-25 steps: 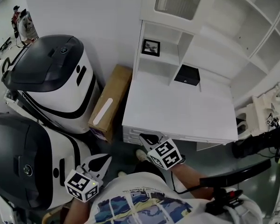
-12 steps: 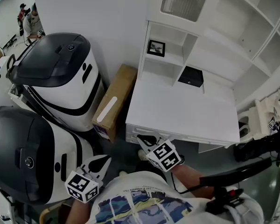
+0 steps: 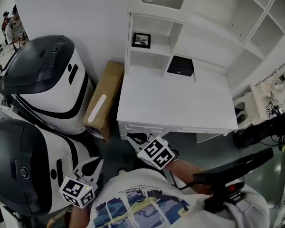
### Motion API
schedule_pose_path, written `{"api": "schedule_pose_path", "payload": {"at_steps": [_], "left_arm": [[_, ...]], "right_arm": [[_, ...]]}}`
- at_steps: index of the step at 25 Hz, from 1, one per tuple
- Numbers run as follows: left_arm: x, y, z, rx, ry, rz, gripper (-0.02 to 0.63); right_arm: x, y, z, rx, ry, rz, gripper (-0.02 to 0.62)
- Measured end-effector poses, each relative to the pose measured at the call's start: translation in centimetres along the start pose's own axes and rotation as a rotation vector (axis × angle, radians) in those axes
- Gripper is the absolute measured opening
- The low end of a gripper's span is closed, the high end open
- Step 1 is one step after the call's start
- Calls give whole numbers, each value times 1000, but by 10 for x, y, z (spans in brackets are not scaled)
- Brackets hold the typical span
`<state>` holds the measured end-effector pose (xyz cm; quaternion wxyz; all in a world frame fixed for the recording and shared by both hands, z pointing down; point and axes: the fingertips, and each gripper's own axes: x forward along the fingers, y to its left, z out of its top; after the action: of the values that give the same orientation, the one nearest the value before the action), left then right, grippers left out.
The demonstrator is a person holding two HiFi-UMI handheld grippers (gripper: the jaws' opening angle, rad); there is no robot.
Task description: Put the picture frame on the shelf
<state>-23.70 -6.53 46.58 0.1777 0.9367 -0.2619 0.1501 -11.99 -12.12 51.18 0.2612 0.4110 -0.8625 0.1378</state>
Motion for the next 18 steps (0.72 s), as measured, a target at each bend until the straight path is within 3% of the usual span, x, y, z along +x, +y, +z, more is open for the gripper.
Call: {"api": "schedule_pose_path", "payload": {"at_steps": [18], "left_arm": [[10,-3,0,-2,22,-26,12]], "right_arm": [[-4,0,-3,43,8,8,25]]}}
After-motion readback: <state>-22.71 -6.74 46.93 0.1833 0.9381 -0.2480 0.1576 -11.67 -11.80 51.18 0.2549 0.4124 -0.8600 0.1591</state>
